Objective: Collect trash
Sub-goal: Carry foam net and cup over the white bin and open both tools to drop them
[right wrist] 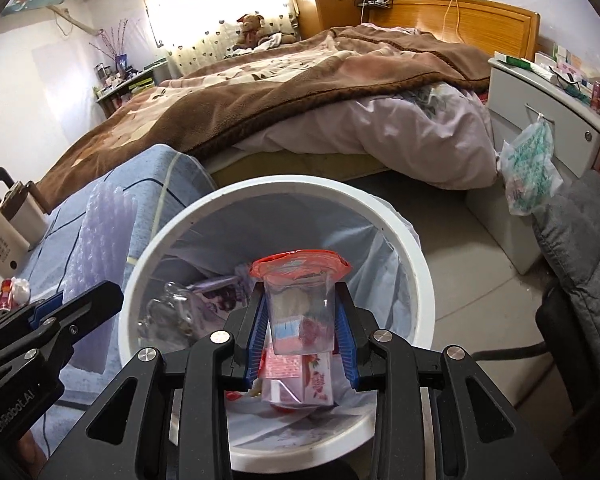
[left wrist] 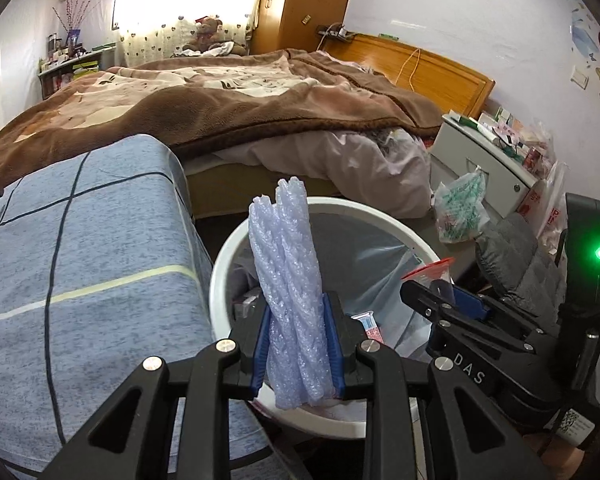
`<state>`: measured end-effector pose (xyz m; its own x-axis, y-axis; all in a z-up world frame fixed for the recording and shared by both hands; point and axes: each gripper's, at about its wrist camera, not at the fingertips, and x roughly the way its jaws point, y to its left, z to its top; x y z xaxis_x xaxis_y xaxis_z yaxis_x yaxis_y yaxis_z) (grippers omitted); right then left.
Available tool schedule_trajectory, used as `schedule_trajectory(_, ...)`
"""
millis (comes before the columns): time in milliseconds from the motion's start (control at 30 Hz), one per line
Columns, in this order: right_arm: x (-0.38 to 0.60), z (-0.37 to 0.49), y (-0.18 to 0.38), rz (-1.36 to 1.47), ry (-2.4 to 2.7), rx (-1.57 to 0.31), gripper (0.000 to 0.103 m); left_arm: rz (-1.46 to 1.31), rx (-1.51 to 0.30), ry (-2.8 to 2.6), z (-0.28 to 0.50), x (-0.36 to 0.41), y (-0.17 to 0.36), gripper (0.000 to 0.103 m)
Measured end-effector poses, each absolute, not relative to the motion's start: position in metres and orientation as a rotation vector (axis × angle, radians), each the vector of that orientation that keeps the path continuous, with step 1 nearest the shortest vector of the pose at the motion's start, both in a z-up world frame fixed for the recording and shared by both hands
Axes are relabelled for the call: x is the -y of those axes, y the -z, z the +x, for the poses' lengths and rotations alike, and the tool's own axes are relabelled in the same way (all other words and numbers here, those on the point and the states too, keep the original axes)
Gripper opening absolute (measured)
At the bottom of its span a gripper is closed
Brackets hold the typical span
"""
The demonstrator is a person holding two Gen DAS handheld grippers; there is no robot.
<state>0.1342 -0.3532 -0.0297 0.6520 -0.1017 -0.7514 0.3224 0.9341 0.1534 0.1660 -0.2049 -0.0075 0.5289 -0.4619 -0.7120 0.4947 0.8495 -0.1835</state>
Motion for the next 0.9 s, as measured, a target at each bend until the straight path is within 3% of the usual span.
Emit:
schedule_trajectory(167,0.358,0.134,0.033,0.280,0.262,-0.842,0.033,0.050,-0.852,0.571,0.167,0.210,0.011,0.029)
schedule_trajectory(400,0.359,0.131,0.035,0.280,0.276,-0.844,0.044,0.041,-0.839,0.576,0.165,0.210,0.008,0.050)
schedule_trajectory(900,0.346,0.123,0.024,0.300,0.274,-0.804,0.049,0.005,-0.819,0.538,0.161,0.182,-0.001,0.057)
